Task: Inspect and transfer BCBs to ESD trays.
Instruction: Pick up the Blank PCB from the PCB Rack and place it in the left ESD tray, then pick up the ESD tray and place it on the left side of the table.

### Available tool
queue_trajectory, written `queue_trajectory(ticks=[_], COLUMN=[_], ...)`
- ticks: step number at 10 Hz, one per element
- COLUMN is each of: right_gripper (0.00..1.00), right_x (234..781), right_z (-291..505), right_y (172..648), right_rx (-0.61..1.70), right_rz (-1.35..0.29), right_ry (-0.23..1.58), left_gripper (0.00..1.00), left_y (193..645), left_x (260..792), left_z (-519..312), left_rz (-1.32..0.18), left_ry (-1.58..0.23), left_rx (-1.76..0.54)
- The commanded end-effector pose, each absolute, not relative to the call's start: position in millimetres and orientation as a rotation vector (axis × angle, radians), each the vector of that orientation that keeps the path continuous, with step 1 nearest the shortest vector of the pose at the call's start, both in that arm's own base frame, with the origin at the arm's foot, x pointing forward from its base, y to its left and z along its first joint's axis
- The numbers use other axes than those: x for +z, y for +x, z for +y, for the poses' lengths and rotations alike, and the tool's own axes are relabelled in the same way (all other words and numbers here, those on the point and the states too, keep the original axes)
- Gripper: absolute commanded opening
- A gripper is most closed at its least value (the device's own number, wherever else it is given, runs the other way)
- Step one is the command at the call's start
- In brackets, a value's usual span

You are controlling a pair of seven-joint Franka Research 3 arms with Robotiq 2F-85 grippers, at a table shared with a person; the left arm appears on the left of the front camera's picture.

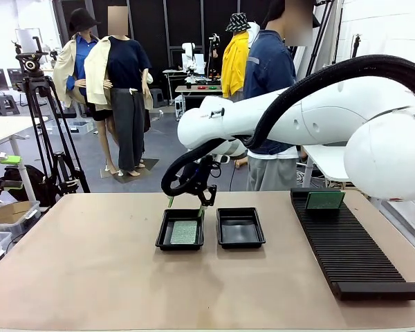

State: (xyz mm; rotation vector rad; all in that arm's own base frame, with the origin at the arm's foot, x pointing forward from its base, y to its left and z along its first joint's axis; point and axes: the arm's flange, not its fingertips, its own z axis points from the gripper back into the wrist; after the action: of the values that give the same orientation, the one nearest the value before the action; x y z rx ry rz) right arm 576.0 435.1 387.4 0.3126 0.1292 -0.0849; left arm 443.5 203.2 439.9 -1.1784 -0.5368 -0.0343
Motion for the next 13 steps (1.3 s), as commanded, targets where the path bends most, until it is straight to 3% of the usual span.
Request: queue_trajectory(ticks=[1,13], right_gripper=[1.0,1.0], right_x=[393.3,390.6], right_z=[438.6,434.7], right_y=[583.3,576.6], right_rx=[-0.107,-0.083], right_rz=[0.125,0.132], right_ry=[0.264,0.301], left_gripper=[1.0,1.0], left_y=[442.6,442.6], left_x=[442.2,442.2], left_z=[204.1,204.1], left_rz=[-0.543,-0.543], left_ry=[-1.178,-1.178], left_rx=[-0.035,-0.035])
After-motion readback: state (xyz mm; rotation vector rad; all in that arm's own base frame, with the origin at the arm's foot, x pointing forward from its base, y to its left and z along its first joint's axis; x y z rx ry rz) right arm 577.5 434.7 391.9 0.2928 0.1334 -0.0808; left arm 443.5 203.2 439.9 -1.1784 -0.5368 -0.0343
